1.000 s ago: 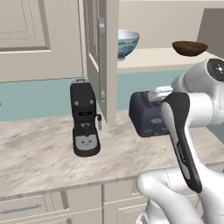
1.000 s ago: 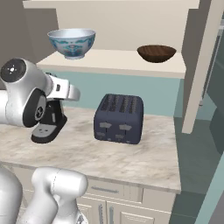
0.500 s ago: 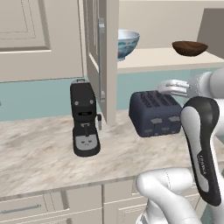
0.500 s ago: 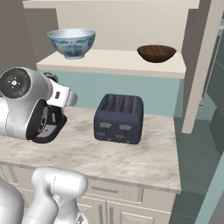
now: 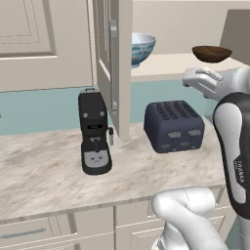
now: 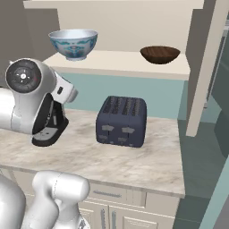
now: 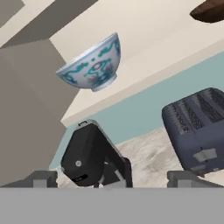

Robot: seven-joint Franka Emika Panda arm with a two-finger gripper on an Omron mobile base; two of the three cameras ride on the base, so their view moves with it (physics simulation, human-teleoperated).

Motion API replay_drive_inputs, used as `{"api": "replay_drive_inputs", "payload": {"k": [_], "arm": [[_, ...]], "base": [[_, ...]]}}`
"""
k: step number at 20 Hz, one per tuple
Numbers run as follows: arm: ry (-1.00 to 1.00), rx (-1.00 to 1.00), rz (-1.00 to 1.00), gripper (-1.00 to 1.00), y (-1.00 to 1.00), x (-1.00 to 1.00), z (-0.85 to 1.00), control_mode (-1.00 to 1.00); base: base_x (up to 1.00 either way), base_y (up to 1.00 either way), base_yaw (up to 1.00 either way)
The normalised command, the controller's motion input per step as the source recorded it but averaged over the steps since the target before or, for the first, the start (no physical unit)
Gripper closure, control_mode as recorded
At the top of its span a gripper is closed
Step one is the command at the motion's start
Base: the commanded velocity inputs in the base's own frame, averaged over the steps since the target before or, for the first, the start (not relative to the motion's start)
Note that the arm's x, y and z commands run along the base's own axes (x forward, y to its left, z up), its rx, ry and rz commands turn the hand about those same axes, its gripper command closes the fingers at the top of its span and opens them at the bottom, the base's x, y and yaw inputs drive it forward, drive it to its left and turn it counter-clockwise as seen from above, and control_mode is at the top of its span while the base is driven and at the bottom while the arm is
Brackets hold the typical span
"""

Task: Take the smaller bowl and place it next to the appetizer plate on the dining counter , and place the larger bowl next to the plate with cooked food.

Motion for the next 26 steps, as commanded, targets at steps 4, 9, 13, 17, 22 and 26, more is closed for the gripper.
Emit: {"api": "replay_drive_inputs", "payload": {"k": [4, 9, 13, 17, 22, 26], "arm": [[0.0, 0.1, 0.0, -1.0, 0.16, 0.0, 0.39, -1.0], [0.0, 0.02, -0.04, -1.0, 0.26, 0.0, 0.24, -1.0], [0.03, 0.0, -0.1, -1.0, 0.23, 0.18, 0.03, -1.0], [0.0, 0.0, -0.07, -1.0, 0.03, 0.42, 0.0, -1.0], [0.0, 0.0, -0.05, -1.0, 0.0, 0.45, 0.0, -1.0], [0.0, 0.0, -0.01, -1.0, 0.0, 0.36, 0.0, -1.0]], "base": [[0.0, 0.0, 0.0], [0.0, 0.0, 0.0], [0.0, 0.0, 0.0], [0.0, 0.0, 0.0], [0.0, 0.0, 0.0], [0.0, 0.0, 0.0]]}}
